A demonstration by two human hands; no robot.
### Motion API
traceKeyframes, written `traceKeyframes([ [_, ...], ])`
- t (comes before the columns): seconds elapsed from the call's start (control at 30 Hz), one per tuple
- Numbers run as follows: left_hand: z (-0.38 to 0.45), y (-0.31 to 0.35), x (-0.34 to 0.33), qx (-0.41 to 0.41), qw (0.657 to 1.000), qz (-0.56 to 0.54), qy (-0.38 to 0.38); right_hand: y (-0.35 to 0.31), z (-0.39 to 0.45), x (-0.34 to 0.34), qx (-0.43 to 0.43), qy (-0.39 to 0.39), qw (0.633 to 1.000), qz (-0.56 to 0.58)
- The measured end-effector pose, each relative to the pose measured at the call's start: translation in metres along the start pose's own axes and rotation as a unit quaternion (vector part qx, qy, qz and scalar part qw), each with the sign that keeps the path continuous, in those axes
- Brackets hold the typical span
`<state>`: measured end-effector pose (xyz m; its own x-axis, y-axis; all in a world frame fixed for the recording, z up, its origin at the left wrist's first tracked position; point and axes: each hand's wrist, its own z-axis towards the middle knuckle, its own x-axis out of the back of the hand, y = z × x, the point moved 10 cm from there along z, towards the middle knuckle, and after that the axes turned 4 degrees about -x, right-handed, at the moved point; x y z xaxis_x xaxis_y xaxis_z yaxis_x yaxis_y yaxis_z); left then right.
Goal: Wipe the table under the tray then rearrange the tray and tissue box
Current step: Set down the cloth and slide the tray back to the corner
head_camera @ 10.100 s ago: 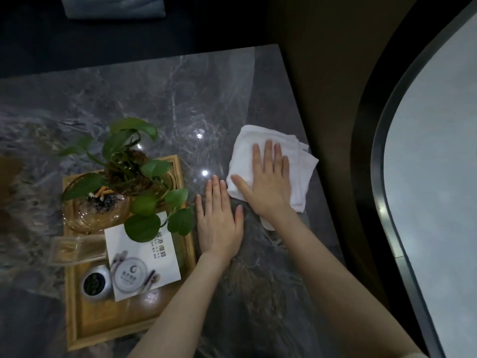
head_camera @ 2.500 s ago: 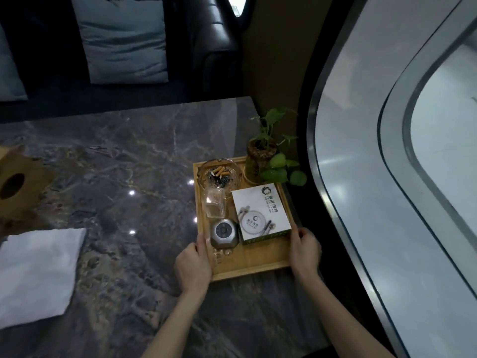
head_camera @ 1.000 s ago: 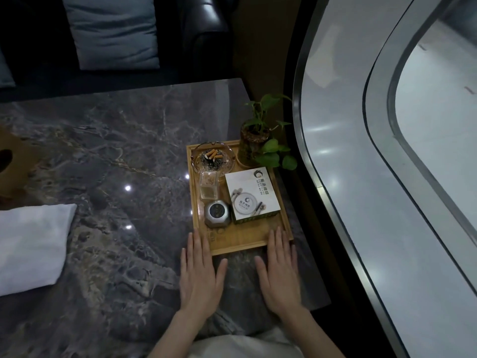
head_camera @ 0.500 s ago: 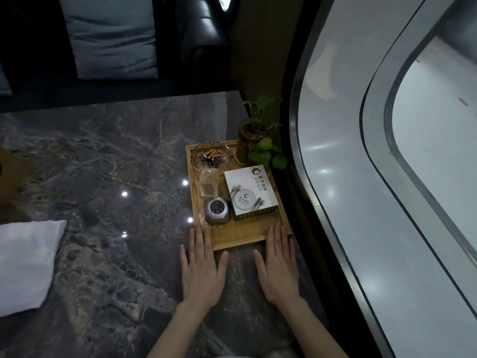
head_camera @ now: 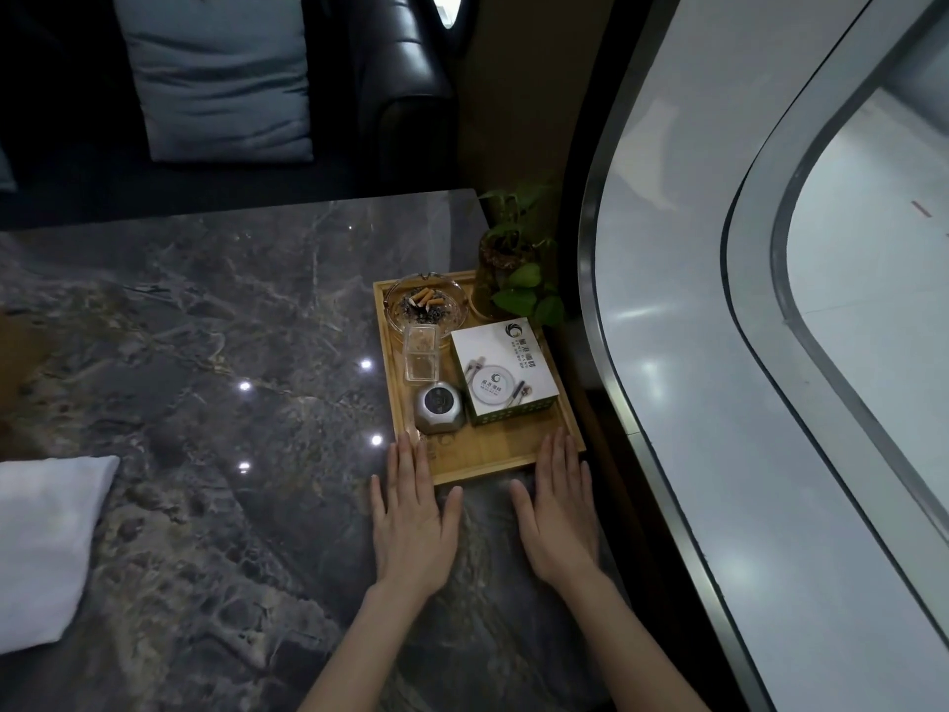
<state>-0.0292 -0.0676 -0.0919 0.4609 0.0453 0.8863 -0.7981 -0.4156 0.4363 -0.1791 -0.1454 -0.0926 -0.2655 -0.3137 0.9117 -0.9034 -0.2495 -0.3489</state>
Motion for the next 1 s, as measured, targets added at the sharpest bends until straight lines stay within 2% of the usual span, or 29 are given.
traceKeyframes([
  [0.33, 0.025, 0.003, 0.003, -0.003, 1.000, -0.002, 0.018, -0.005, 0.024, 0.007, 0.016, -0.004, 1.000, 0.013],
  [0.73, 0.035, -0.002, 0.001, -0.009, 1.000, -0.003, 0.003, -0.010, 0.032, 0.009, 0.015, -0.017, 1.000, -0.020],
  [0.87, 0.036, -0.001, 0.001, -0.019, 0.999, -0.017, -0.027, -0.016, 0.036, 0.012, -0.018, -0.044, 0.997, -0.058],
  [1.0, 0.040, -0.003, 0.005, -0.031, 0.994, -0.029, -0.098, -0.032, 0.036, 0.011, -0.056, -0.108, 0.988, -0.091],
])
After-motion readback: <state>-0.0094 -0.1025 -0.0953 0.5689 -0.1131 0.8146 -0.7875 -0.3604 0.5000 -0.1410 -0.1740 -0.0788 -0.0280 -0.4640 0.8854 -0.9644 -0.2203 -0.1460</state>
